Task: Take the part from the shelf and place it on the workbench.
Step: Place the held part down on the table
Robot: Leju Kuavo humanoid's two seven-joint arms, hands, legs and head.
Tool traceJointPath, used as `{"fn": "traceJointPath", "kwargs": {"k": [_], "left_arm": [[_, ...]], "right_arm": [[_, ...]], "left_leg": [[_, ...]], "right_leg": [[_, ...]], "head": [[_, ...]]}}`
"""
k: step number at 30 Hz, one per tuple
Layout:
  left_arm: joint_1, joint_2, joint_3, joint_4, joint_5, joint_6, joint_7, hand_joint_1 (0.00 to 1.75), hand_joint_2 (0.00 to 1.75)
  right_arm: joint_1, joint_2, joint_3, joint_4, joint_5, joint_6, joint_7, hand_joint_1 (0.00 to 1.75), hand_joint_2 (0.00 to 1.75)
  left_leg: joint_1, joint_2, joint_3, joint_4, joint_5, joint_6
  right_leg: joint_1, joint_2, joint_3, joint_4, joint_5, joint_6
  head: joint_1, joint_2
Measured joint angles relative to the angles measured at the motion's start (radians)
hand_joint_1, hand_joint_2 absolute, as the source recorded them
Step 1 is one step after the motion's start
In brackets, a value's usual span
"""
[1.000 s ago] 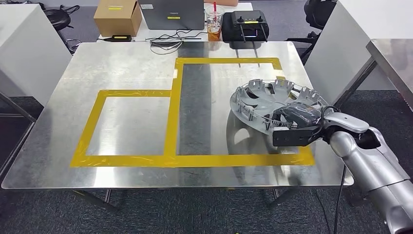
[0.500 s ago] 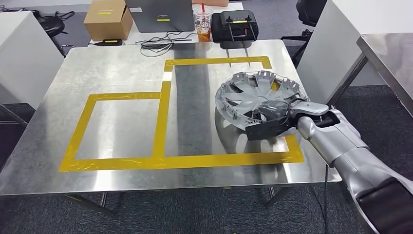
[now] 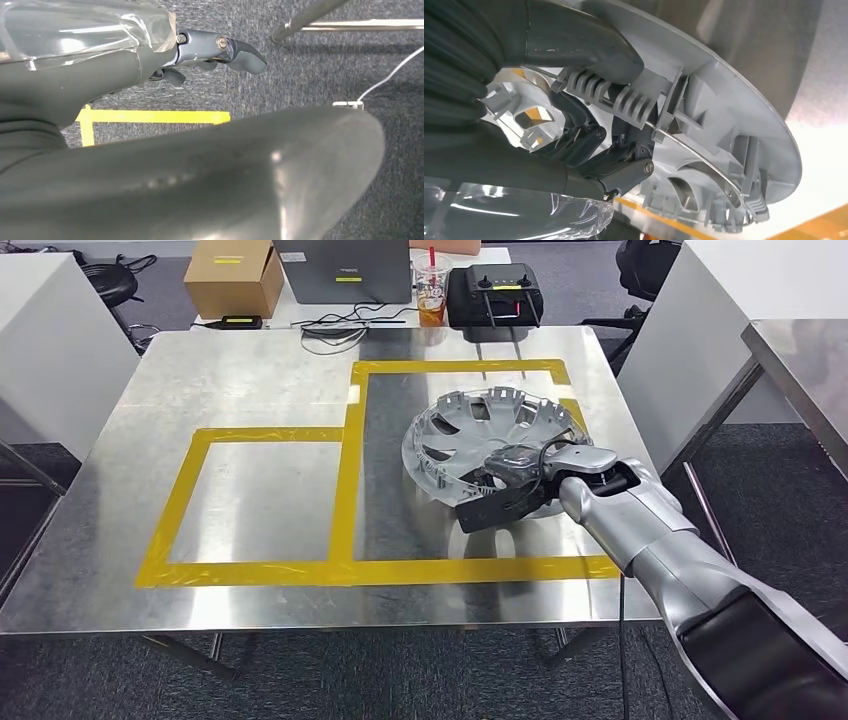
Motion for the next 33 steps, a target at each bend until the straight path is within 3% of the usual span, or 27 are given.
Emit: {"fn": "traceJointPath", "kwargs": {"k": [2, 6, 7, 9, 11, 12, 13, 15, 16, 17, 21, 23, 25, 26, 27, 28, 30, 32, 33], "left_arm": [[0.0, 0.005, -0.01, 0.009, -0.001, 0.004, -0.003, 0.0, 0.0], [0.001, 0.018, -0.03, 0.027, 0.0, 0.013, -0.006, 0.0, 0.0], [0.001, 0.023, -0.036, 0.033, 0.002, 0.016, -0.007, 0.0, 0.0], [0.002, 0.03, -0.049, 0.046, 0.008, 0.023, -0.007, 0.0, 0.0], [0.005, 0.035, -0.061, 0.062, 0.014, 0.031, -0.007, 0.0, 0.0], [0.007, 0.037, -0.067, 0.069, 0.016, 0.033, -0.007, 0.0, 0.0], [0.009, 0.039, -0.072, 0.074, 0.017, 0.036, -0.007, 0.0, 0.0], [0.011, 0.046, -0.082, 0.08, 0.021, 0.037, -0.007, 0.0, 0.0], [0.01, 0.048, -0.088, 0.082, 0.025, 0.037, -0.007, 0.0, 0.0], [0.01, 0.05, -0.093, 0.082, 0.029, 0.036, -0.007, 0.0, 0.0], [0.013, 0.051, -0.112, 0.083, 0.045, 0.034, 0.001, 0.0, 0.0], [0.014, 0.051, -0.121, 0.083, 0.051, 0.034, 0.004, 0.0, 0.0], [0.014, 0.05, -0.128, 0.083, 0.052, 0.034, 0.005, 0.0, 0.0], [0.015, 0.05, -0.13, 0.084, 0.052, 0.034, 0.005, 0.0, 0.0], [0.016, 0.05, -0.132, 0.084, 0.052, 0.034, 0.005, 0.0, 0.0], [0.017, 0.05, -0.134, 0.085, 0.052, 0.035, 0.005, 0.0, 0.0], [0.018, 0.049, -0.14, 0.086, 0.053, 0.036, 0.006, 0.0, 0.0], [0.019, 0.049, -0.145, 0.088, 0.057, 0.038, 0.008, 0.0, 0.87], [0.021, 0.049, -0.148, 0.088, 0.06, 0.039, 0.009, 0.0, 1.31]], "right_arm": [[-0.008, 0.015, 0.0, 0.009, 0.001, 0.0, 0.001, 1.75, 1.75], [-0.014, 0.034, -0.001, 0.031, 0.008, -0.001, 0.002, 1.75, 1.75], [-0.016, 0.038, -0.001, 0.037, 0.009, -0.002, 0.002, 1.75, 1.75], [-0.018, 0.045, -0.003, 0.055, 0.014, -0.006, 0.002, 1.75, 1.75], [-0.018, 0.051, -0.006, 0.077, 0.02, -0.01, 0.002, 1.75, 1.75], [-0.018, 0.052, -0.007, 0.087, 0.024, -0.012, 0.002, 1.75, 1.75], [-0.019, 0.054, -0.008, 0.096, 0.026, -0.014, 0.001, 1.75, 1.75], [-0.025, 0.056, -0.011, 0.11, 0.031, -0.019, 0.001, 1.75, 1.75], [-0.029, 0.056, -0.013, 0.115, 0.033, -0.021, 0.0, 1.75, 1.75], [-0.034, 0.058, -0.014, 0.122, 0.036, -0.022, 0.0, 1.75, 1.75], [-0.051, 0.062, -0.019, 0.146, 0.053, -0.023, 0.001, 1.75, 1.75], [-0.063, 0.063, -0.023, 0.157, 0.057, -0.022, 0.003, 1.75, 1.75], [-0.068, 0.063, -0.025, 0.167, 0.058, -0.022, 0.004, 1.75, 1.75], [-0.068, 0.064, -0.025, 0.172, 0.059, -0.022, 0.005, 1.75, 1.75], [-0.068, 0.064, -0.025, 0.176, 0.059, -0.022, 0.005, 1.75, 1.75], [-0.068, 0.064, -0.025, 0.179, 0.06, -0.022, 0.005, 1.75, 1.75], [-0.075, 0.065, -0.028, 0.183, 0.061, -0.022, 0.005, 1.75, 1.75], [-0.08, 0.067, -0.033, 0.186, 0.062, -0.022, 0.005, 0.87, 0.87], [-0.081, 0.068, -0.036, 0.187, 0.063, -0.022, 0.005, 0.44, 0.44]], "left_leg": [[-0.004, 0.0, -0.006, 0.008, -0.005, -0.009], [0.0, 0.001, -0.019, 0.031, -0.021, -0.025], [0.003, 0.001, -0.037, 0.068, -0.043, -0.031], [0.008, 0.002, -0.096, 0.195, -0.103, -0.042], [0.012, 0.002, -0.145, 0.293, -0.13, -0.047], [0.013, 0.002, -0.144, 0.289, -0.118, -0.047], [0.014, 0.002, -0.126, 0.249, -0.09, -0.046], [0.012, 0.002, -0.057, 0.111, -0.03, -0.039], [0.009, 0.001, -0.029, 0.059, -0.016, -0.035], [0.006, 0.001, -0.012, 0.026, -0.01, -0.032], [0.004, 0.001, -0.003, 0.006, -0.005, -0.011], [0.007, 0.002, -0.001, -0.003, 0.002, 0.002], [0.005, 0.002, -0.003, -0.003, 0.004, 0.005], [0.004, 0.001, -0.003, -0.003, 0.004, 0.006], [0.004, 0.001, -0.003, -0.002, 0.004, 0.006], [0.004, 0.0, -0.003, -0.001, 0.003, 0.005], [0.003, -0.001, -0.004, 0.005, 0.001, 0.001], [-0.002, -0.002, -0.009, 0.012, -0.003, -0.007], [-0.003, -0.002, -0.011, 0.014, -0.004, -0.011]], "right_leg": [[0.003, -0.002, 0.032, -0.067, 0.022, -0.01], [-0.001, 0.0, 0.034, -0.07, 0.026, -0.034], [-0.004, 0.0, 0.035, -0.071, 0.027, -0.038], [-0.004, 0.0, 0.035, -0.071, 0.026, -0.044], [-0.003, 0.0, 0.035, -0.07, 0.026, -0.046], [-0.003, 0.0, 0.035, -0.07, 0.026, -0.046], [-0.003, 0.001, 0.036, -0.07, 0.026, -0.045], [-0.001, 0.003, 0.036, -0.07, 0.027, -0.044], [0.001, 0.004, 0.035, -0.07, 0.027, -0.042], [0.002, 0.005, 0.033, -0.07, 0.028, -0.038], [0.002, 0.004, 0.022, -0.061, 0.024, -0.021], [0.002, 0.003, -0.019, 0.022, -0.017, -0.024], [0.003, 0.003, -0.084, 0.165, -0.073, -0.03], [0.002, 0.003, -0.106, 0.216, -0.088, -0.028], [0.002, 0.003, -0.111, 0.229, -0.087, -0.022], [0.002, 0.002, -0.095, 0.197, -0.07, -0.015], [0.002, 0.0, -0.021, 0.048, -0.018, -0.003], [0.004, -0.001, 0.03, -0.053, 0.014, -0.009], [0.007, -0.001, 0.036, -0.066, 0.016, -0.016]], "head": [[-0.001, 0.0], [-0.003, 0.0], [-0.005, 0.0], [-0.008, 0.0], [-0.008, 0.0], [-0.008, 0.0], [-0.008, 0.0], [-0.008, 0.0], [-0.008, 0.0], [-0.008, 0.0], [-0.007, 0.0], [-0.005, 0.0], [-0.005, 0.0], [-0.005, 0.0], [-0.005, 0.0], [-0.005, 0.0], [-0.004, 0.0], [-0.005, 0.0], [-0.006, 0.0]]}}
